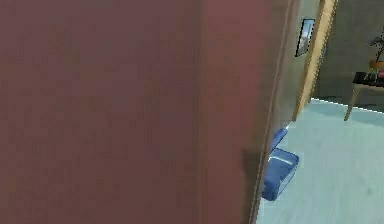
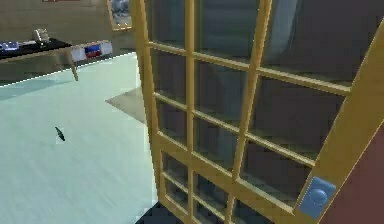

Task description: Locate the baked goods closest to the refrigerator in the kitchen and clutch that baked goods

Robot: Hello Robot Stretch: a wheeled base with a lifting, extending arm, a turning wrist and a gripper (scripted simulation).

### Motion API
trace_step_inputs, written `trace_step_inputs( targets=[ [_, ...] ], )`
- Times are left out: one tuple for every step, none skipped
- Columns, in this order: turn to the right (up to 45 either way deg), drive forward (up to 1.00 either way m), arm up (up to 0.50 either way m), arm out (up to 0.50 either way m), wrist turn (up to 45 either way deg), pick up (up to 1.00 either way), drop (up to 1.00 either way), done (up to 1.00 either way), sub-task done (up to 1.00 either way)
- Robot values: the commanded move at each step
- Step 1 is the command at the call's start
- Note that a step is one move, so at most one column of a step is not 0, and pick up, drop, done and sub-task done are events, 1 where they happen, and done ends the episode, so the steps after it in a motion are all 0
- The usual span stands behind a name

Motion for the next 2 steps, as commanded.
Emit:
trace_step_inputs(
  targets=[
    [45.0,0.00,0.00,0.00,0.0,0.00,0.00,0.00,0.00],
    [9.0,0.00,0.00,0.00,0.0,0.00,0.00,0.00,0.00]
  ],
)
